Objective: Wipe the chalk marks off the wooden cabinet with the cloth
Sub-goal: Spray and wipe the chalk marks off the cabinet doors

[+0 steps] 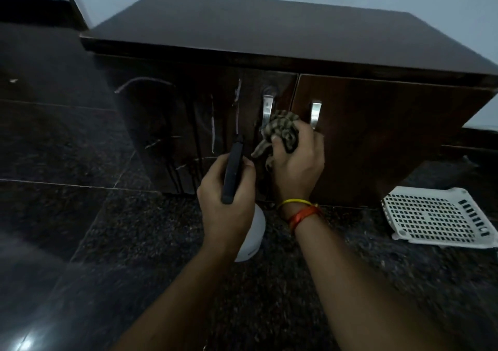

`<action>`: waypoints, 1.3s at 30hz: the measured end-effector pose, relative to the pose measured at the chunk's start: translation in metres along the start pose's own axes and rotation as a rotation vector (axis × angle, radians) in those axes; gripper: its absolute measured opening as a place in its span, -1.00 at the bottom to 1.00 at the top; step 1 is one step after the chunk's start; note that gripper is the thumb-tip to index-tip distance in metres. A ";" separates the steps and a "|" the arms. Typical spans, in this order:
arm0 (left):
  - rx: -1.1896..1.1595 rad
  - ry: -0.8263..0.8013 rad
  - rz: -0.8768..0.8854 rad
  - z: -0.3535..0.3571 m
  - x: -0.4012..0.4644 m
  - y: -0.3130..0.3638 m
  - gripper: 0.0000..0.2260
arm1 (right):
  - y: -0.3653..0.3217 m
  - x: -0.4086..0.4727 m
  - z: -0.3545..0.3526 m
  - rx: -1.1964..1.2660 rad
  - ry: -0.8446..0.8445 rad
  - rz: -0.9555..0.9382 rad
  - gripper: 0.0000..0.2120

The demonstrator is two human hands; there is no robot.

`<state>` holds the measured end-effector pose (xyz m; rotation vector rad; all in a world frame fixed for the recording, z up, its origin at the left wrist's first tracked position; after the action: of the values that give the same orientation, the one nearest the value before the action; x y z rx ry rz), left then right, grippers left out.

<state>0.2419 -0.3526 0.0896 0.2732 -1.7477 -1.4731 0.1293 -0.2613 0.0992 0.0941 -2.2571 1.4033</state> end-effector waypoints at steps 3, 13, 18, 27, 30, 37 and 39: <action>0.005 -0.008 0.031 -0.010 0.006 0.004 -0.83 | -0.021 -0.001 -0.006 0.096 0.078 0.056 -0.63; 0.036 -0.027 0.057 -0.030 0.008 0.005 -0.85 | -0.082 0.006 0.011 -0.139 0.072 -0.303 -0.66; 0.013 -0.011 0.068 -0.034 0.014 0.014 -0.85 | -0.082 0.006 0.027 -0.213 0.027 -0.469 -0.70; 0.004 0.048 0.070 -0.051 0.021 0.021 -0.82 | -0.088 -0.008 0.034 -0.348 0.057 -0.718 -0.77; 0.005 0.065 0.072 -0.050 0.023 0.024 -0.81 | -0.093 -0.009 0.037 -0.306 0.036 -0.689 -0.73; 0.027 0.056 0.072 -0.049 0.022 0.012 -0.84 | -0.025 -0.038 0.064 -0.404 -0.208 -0.590 -0.79; 0.033 0.049 0.070 -0.051 0.021 0.007 -0.83 | 0.000 -0.044 0.066 -0.423 -0.241 -0.516 -0.81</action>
<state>0.2655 -0.4002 0.1049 0.2600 -1.7266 -1.3779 0.1444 -0.3266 0.0563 0.6802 -2.4299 0.6634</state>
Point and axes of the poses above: each hand's wrist, its own x-axis towards the middle knuckle, its own z-axis out of the palm, y = z × x, the point moved 5 cm from there along x, towards the middle knuckle, and after that the axes turned 10 degrees about z, right-handed, at the moved point
